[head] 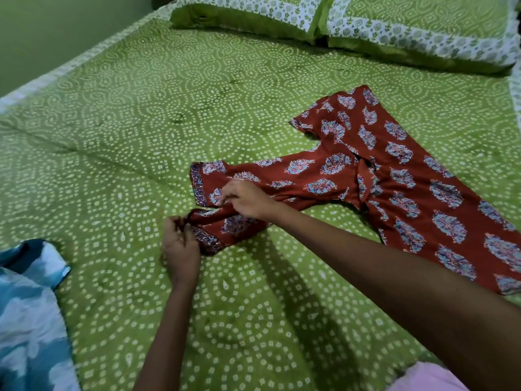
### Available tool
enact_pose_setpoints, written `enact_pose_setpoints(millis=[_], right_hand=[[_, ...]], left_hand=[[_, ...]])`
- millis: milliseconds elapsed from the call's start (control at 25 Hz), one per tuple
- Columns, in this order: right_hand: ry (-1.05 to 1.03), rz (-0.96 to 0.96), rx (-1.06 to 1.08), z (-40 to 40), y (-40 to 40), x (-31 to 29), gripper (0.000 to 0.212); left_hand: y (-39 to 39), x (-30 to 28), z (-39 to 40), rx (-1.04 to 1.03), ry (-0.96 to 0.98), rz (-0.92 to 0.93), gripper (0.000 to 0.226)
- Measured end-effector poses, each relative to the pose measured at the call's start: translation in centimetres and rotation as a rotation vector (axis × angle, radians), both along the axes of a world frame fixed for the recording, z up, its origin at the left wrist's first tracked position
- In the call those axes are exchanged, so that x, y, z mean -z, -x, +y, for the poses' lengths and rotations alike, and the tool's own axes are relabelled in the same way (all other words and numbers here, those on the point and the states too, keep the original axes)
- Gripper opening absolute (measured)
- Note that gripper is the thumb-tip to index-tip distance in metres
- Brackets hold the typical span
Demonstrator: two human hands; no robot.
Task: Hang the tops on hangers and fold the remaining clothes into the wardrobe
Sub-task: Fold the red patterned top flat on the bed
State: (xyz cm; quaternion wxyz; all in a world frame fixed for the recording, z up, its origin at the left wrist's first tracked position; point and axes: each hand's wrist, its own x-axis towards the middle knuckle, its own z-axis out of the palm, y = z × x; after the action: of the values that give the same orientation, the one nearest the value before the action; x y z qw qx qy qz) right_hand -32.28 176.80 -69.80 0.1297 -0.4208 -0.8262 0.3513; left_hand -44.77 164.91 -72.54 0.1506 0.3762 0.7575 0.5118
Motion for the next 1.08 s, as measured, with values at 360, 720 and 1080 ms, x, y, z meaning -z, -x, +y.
enact_pose_setpoints(millis=[360,720,1080], right_hand=[[-0.049,0.295,0.349,-0.2,-0.7,-0.6,0.047],[-0.057,1.021,0.83,1.5,-10.4,-9.3,0.054],[-0.224,0.951,0.606,0.7,-12.3,-12.7,0.061]], left_hand=[[1.1,1.6,1.7,0.222,0.167,-0.057,0.063],[3.8,1.6,2.8,0.427,0.081,-0.303,0.096],[3.3,-0.4,1.0,0.641,0.611,0.057,0.076]])
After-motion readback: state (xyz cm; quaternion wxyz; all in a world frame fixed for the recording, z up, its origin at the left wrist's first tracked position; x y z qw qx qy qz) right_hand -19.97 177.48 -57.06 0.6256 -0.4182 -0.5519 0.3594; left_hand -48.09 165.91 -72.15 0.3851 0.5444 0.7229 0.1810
